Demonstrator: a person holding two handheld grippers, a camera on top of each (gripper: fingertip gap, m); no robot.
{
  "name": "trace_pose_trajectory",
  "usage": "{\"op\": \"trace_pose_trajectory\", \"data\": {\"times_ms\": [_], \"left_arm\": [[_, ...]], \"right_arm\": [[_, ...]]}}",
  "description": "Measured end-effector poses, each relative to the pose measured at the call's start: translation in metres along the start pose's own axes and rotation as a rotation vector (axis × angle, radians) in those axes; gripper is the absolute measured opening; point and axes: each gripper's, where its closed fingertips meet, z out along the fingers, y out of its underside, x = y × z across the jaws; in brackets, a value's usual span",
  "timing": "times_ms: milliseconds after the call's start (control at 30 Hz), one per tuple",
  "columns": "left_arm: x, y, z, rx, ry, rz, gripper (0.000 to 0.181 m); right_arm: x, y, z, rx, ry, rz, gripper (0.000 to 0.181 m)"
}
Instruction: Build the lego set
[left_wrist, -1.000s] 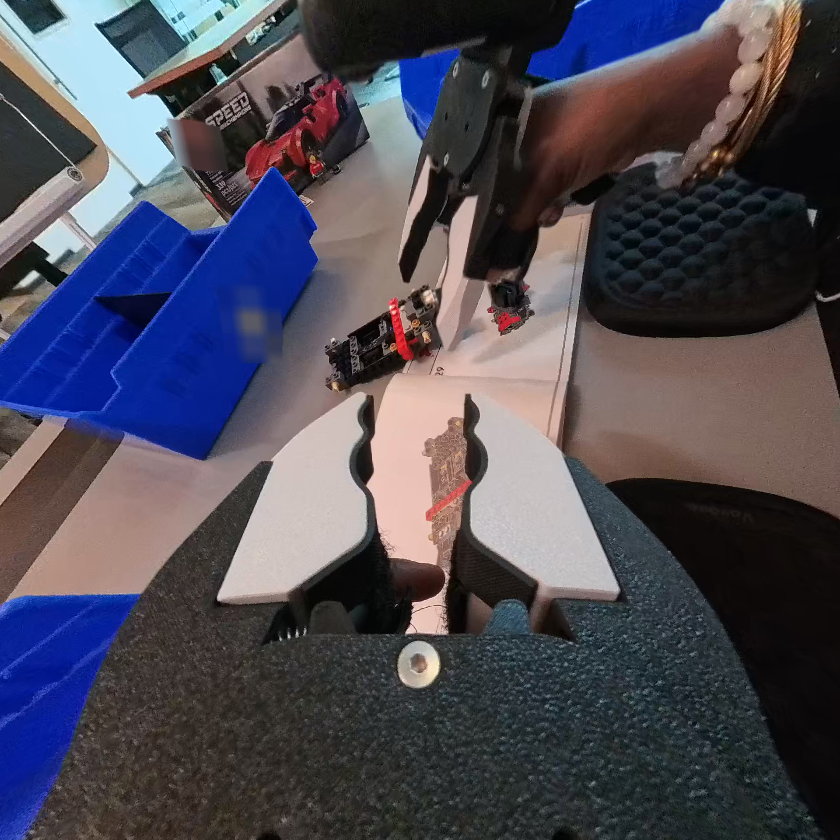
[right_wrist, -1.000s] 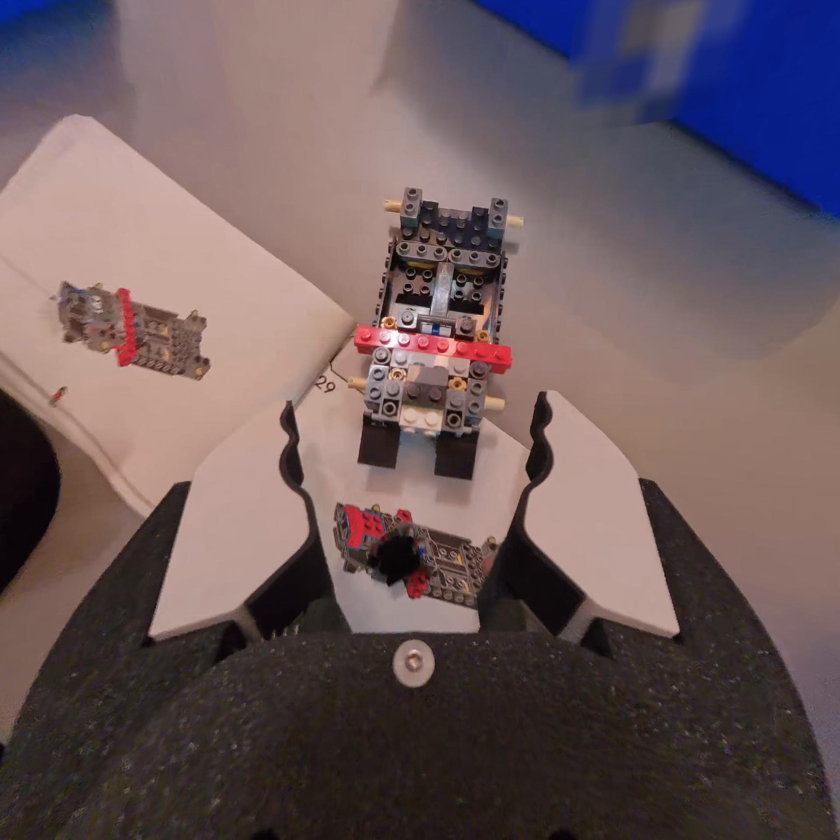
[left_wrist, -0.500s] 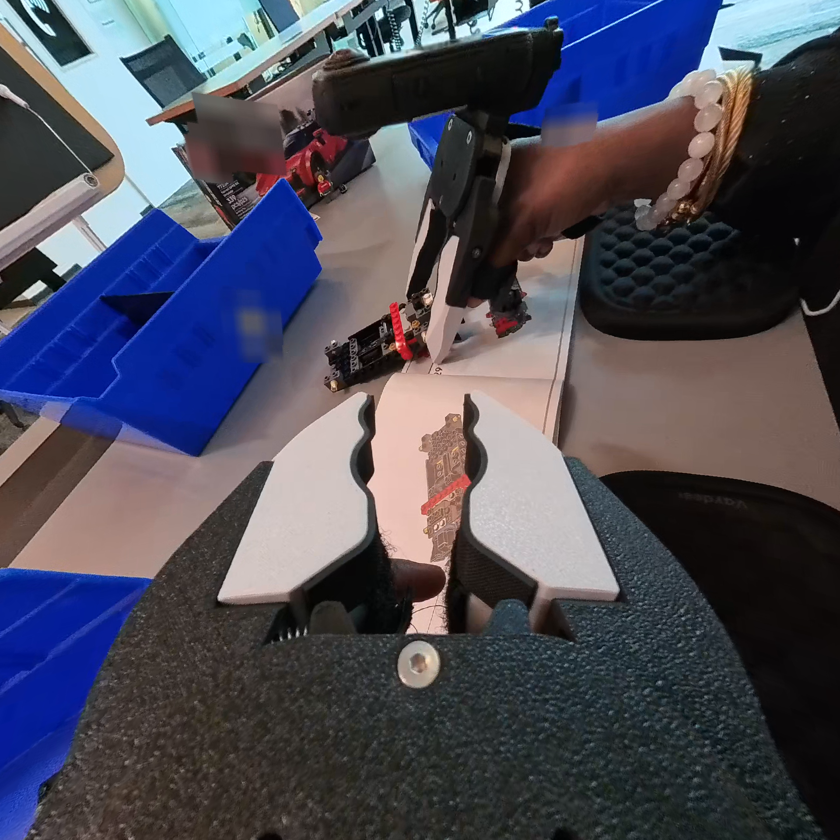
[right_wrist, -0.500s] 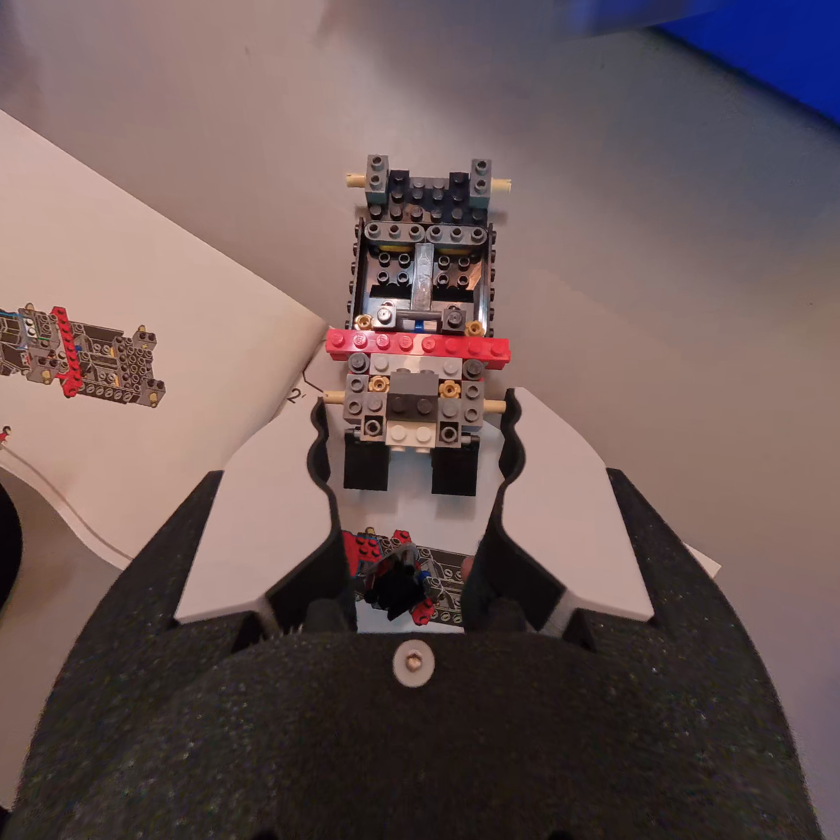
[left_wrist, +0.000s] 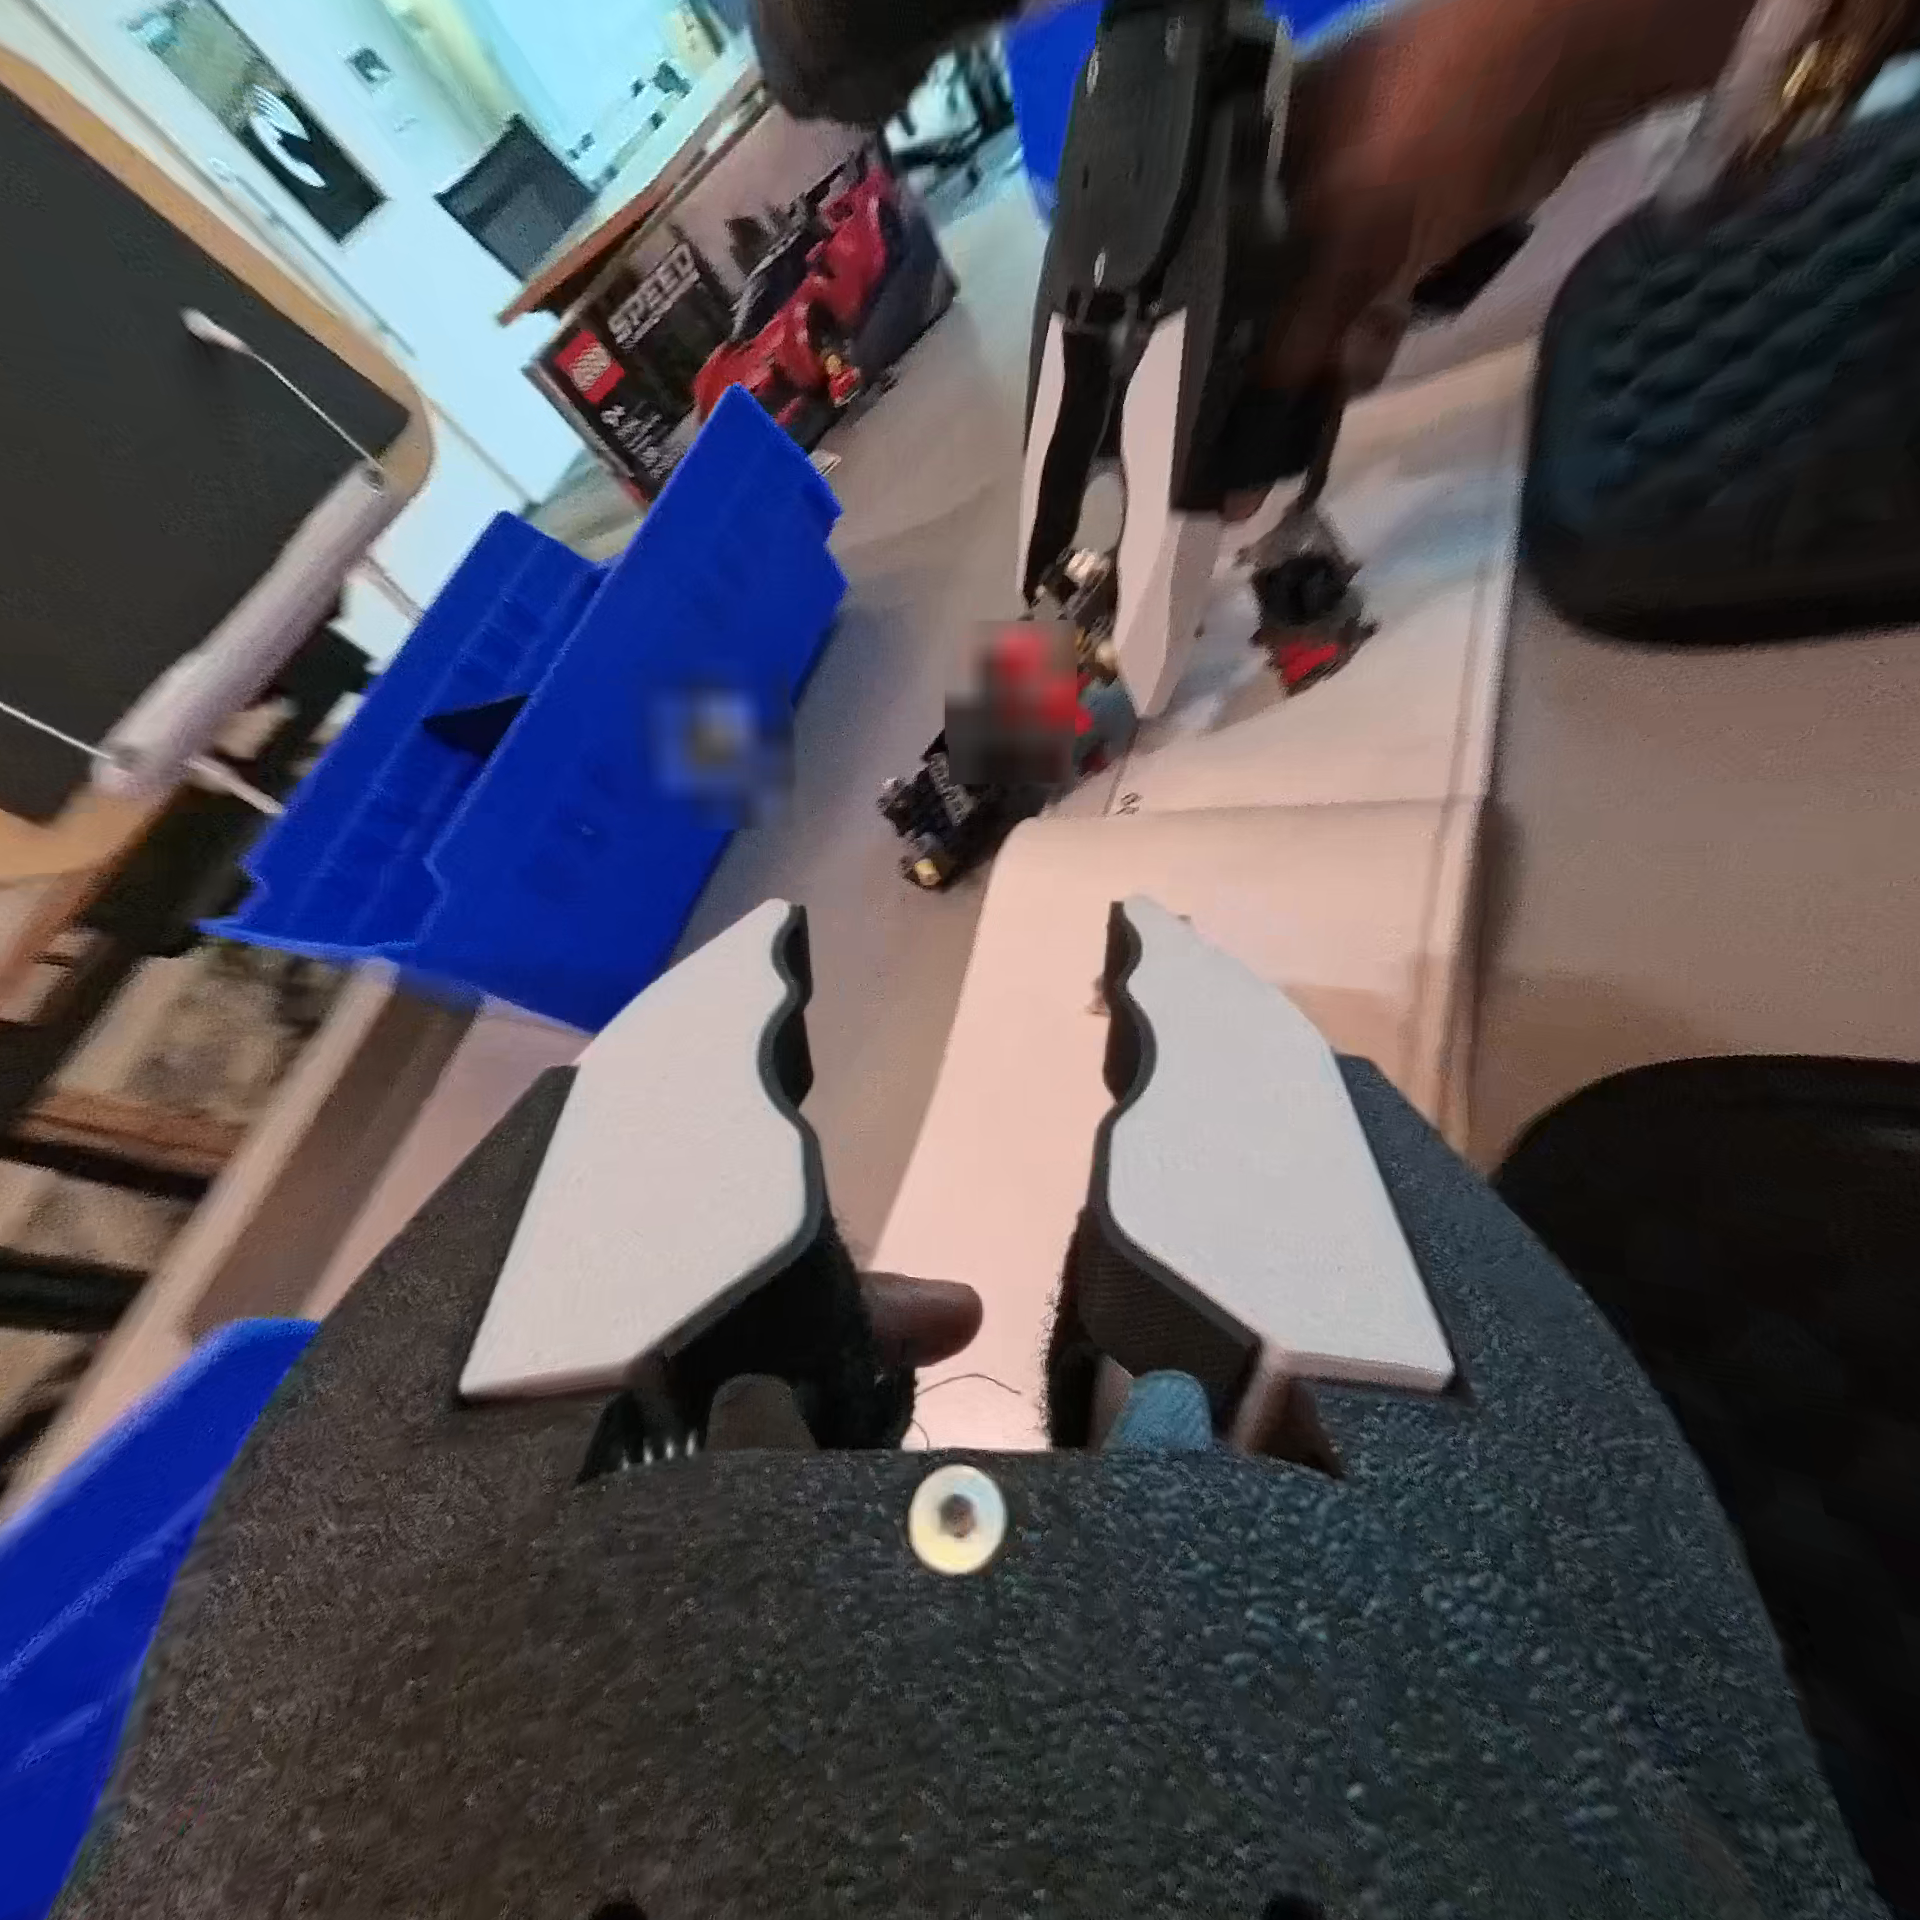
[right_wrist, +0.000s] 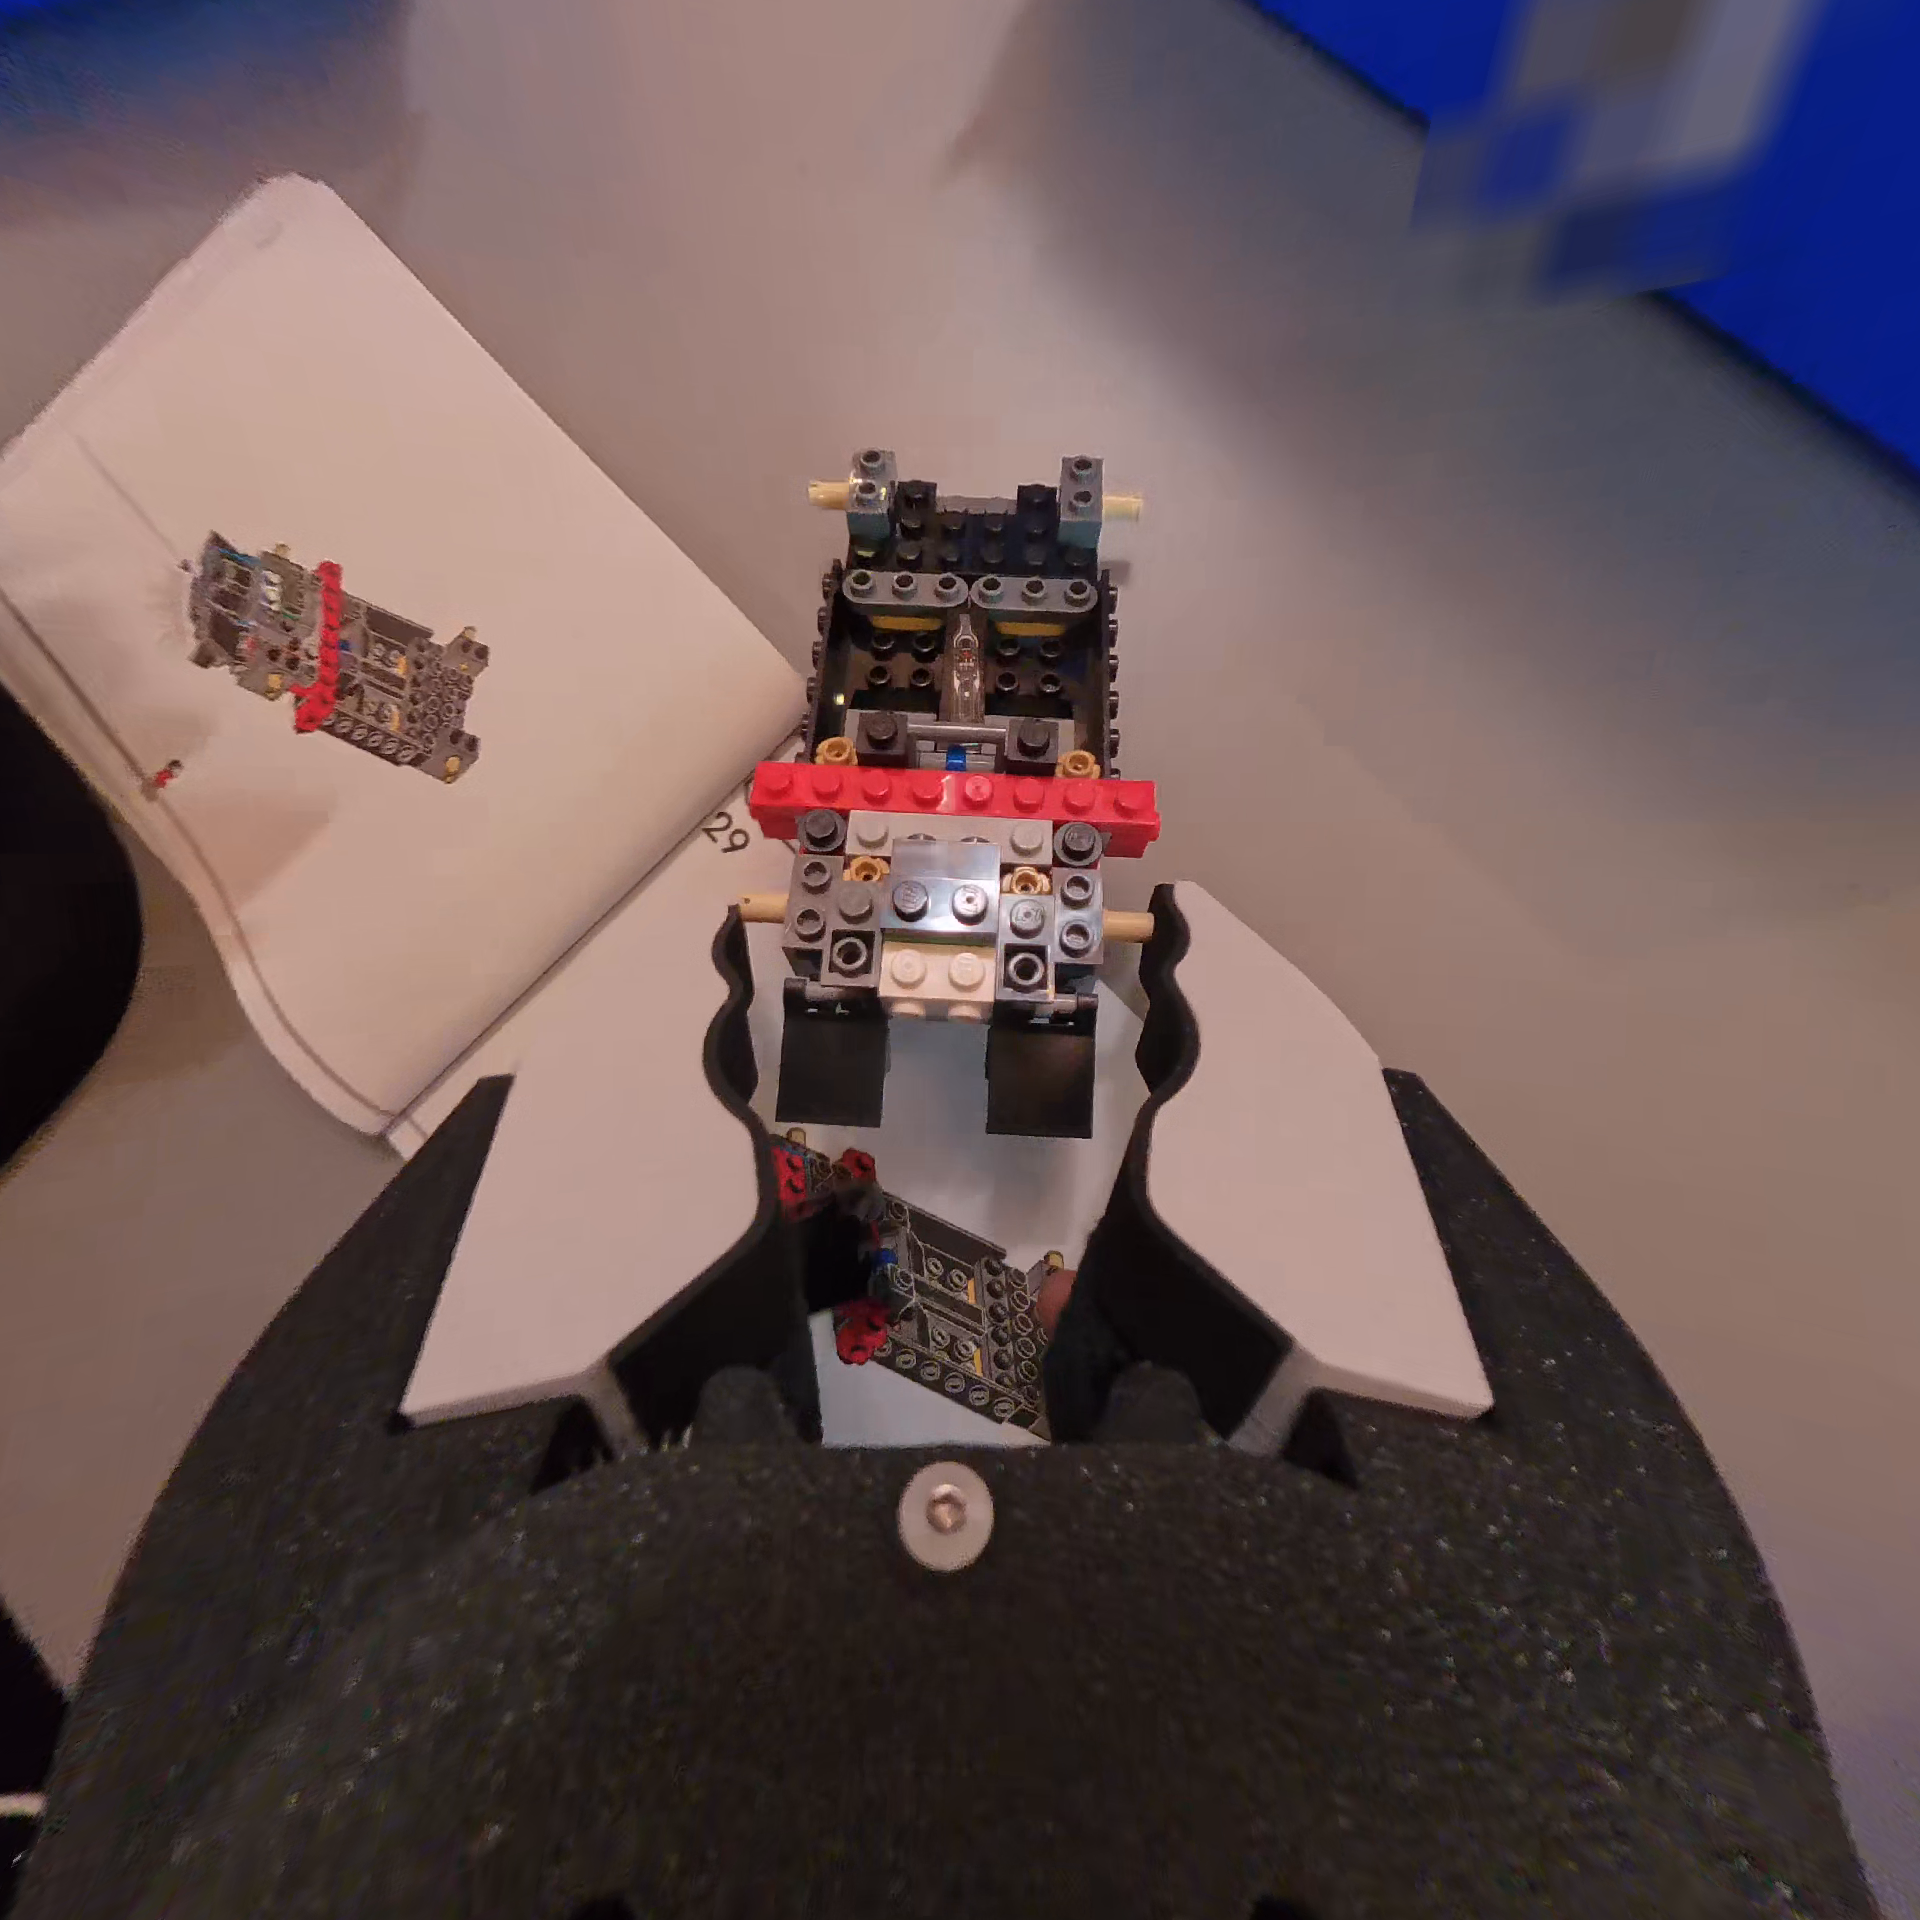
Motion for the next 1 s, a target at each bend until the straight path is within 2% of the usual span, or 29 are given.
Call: {"op": "trace_pose_trajectory", "data": {"times_ms": [133, 233, 300, 533, 600, 667, 700, 833, 933, 1000], "left_arm": [[0.0, 0.018, 0.033, -0.127, -0.095, 0.252, 0.056], [0.006, 0.022, 0.059, -0.184, -0.109, 0.429, 0.052], [0.012, 0.022, 0.074, -0.211, -0.075, 0.481, 0.051], [0.01, 0.024, 0.099, -0.287, -0.059, 0.519, 0.037], [0.01, 0.026, 0.103, -0.301, -0.066, 0.542, 0.029], [0.014, 0.027, 0.105, -0.319, -0.065, 0.586, 0.012], [0.014, 0.026, 0.106, -0.327, -0.073, 0.607, 0.011], [0.006, 0.018, 0.098, -0.334, -0.125, 0.603, 0.008], [-0.005, 0.007, 0.087, -0.311, -0.168, 0.523, 0.008], [-0.014, 0.003, 0.077, -0.303, -0.194, 0.427, 0.008]], "right_arm": [[-0.009, -0.005, -0.004, 0.046, -0.11, 0.057, 0.072], [-0.014, -0.006, -0.005, 0.065, -0.167, 0.079, 0.072], [-0.018, -0.006, -0.005, 0.073, -0.196, 0.087, 0.072], [-0.036, -0.012, -0.014, 0.132, -0.328, 0.129, 0.072], [-0.041, -0.011, -0.015, 0.136, -0.351, 0.123, 0.072], [-0.045, -0.011, -0.016, 0.142, -0.36, 0.118, 0.073], [-0.045, -0.01, -0.017, 0.144, -0.355, 0.11, 0.073], [-0.049, -0.015, -0.022, 0.166, -0.344, 0.068, 0.073], [-0.054, -0.036, -0.036, 0.259, -0.36, 0.027, 0.072], [-0.056, -0.055, -0.054, 0.367, -0.377, 0.013, 0.079]]}}
